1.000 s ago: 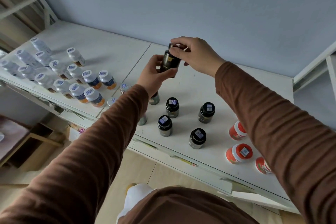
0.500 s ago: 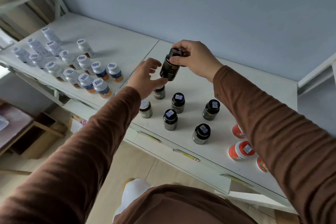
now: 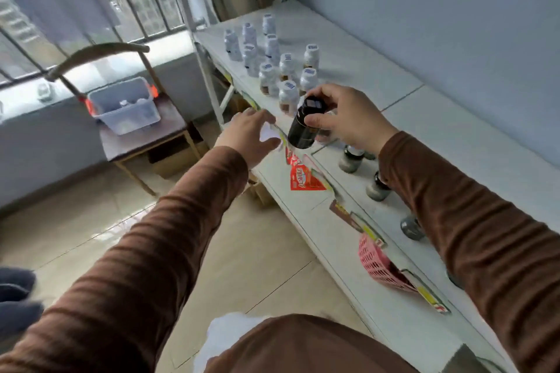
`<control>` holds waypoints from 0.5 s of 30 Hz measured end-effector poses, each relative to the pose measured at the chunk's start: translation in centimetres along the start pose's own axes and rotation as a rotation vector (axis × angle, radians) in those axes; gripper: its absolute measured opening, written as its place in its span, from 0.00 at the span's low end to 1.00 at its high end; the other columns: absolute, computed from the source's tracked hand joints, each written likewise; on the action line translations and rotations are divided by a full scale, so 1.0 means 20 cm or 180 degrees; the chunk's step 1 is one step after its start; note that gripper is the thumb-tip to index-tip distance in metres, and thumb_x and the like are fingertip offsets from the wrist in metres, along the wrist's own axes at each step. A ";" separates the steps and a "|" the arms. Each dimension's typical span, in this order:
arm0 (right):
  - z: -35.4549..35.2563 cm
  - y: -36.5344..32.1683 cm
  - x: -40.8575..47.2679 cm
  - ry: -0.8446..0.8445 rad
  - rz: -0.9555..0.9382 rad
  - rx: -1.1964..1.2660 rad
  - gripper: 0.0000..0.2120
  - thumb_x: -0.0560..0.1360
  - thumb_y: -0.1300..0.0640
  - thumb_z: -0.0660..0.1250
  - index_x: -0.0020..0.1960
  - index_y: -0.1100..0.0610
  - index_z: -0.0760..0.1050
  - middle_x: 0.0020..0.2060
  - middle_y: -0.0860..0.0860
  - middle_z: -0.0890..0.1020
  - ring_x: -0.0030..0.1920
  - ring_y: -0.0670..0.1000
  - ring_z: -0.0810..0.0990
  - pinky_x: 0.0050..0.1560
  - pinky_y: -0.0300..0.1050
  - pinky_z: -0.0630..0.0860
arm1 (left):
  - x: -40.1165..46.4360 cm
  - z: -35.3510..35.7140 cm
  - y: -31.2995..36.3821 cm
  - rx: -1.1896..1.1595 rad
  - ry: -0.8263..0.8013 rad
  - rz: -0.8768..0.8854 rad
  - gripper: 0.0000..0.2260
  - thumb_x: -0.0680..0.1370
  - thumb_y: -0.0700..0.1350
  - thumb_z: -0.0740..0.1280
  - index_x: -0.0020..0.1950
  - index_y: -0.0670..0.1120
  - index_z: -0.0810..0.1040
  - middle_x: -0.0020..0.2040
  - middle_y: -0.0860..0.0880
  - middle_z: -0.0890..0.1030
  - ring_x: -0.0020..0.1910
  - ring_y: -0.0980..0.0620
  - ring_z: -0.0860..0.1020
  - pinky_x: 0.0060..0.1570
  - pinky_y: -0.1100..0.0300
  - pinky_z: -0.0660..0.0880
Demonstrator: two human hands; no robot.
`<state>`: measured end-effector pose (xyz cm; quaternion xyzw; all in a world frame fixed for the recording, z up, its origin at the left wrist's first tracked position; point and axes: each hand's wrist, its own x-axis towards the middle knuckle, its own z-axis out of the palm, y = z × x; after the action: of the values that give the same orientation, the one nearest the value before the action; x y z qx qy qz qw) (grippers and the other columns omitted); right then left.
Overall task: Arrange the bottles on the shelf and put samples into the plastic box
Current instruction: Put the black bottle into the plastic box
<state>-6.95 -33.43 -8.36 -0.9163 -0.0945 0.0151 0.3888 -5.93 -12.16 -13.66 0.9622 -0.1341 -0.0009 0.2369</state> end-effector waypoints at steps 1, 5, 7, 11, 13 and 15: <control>0.10 -0.07 0.05 -0.0097 -0.0054 -0.0014 0.18 0.71 0.55 0.75 0.60 0.53 0.77 0.52 0.49 0.81 0.52 0.50 0.79 0.58 0.49 0.76 | -0.03 -0.04 -0.12 0.0061 0.0008 -0.0132 0.18 0.74 0.52 0.69 0.63 0.51 0.75 0.60 0.47 0.76 0.58 0.45 0.75 0.61 0.51 0.71; 0.52 -0.36 0.22 -0.0459 -0.0292 -0.0086 0.16 0.72 0.55 0.74 0.58 0.52 0.76 0.52 0.50 0.81 0.52 0.51 0.79 0.55 0.48 0.75 | -0.19 -0.25 -0.60 0.0316 -0.0001 -0.0466 0.16 0.73 0.53 0.69 0.60 0.51 0.77 0.57 0.47 0.77 0.56 0.44 0.75 0.58 0.49 0.73; 0.73 -0.50 0.30 -0.0559 -0.0426 -0.0263 0.16 0.72 0.55 0.74 0.58 0.52 0.76 0.52 0.50 0.81 0.52 0.51 0.77 0.51 0.45 0.72 | -0.28 -0.35 -0.83 0.0410 -0.0080 -0.0624 0.16 0.74 0.52 0.69 0.61 0.50 0.76 0.58 0.46 0.77 0.58 0.43 0.74 0.60 0.49 0.72; 1.10 -0.74 0.47 -0.0644 -0.0589 -0.0332 0.17 0.72 0.54 0.73 0.59 0.52 0.77 0.53 0.50 0.78 0.52 0.50 0.76 0.54 0.44 0.73 | -0.41 -0.51 -1.26 0.0416 -0.0063 -0.0998 0.17 0.75 0.53 0.68 0.62 0.51 0.76 0.60 0.48 0.76 0.60 0.44 0.71 0.62 0.49 0.71; 1.24 -0.82 0.55 -0.0688 -0.0585 -0.0344 0.17 0.72 0.55 0.73 0.60 0.52 0.77 0.53 0.50 0.77 0.51 0.49 0.75 0.52 0.40 0.70 | -0.43 -0.56 -1.43 0.0391 -0.0076 -0.1098 0.17 0.75 0.53 0.68 0.62 0.51 0.76 0.60 0.49 0.77 0.61 0.46 0.71 0.62 0.50 0.71; 1.37 -0.89 0.65 -0.0768 -0.0596 -0.0385 0.18 0.72 0.55 0.73 0.61 0.53 0.76 0.52 0.51 0.77 0.50 0.49 0.75 0.51 0.39 0.68 | -0.42 -0.61 -1.58 0.0349 -0.0094 -0.1206 0.17 0.75 0.54 0.68 0.62 0.52 0.76 0.61 0.49 0.76 0.62 0.46 0.71 0.63 0.50 0.70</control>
<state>0.09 0.54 -14.07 -0.9168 -0.2263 0.0831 0.3184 -5.18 22.42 -17.80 0.9816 0.0461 -0.0523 0.1778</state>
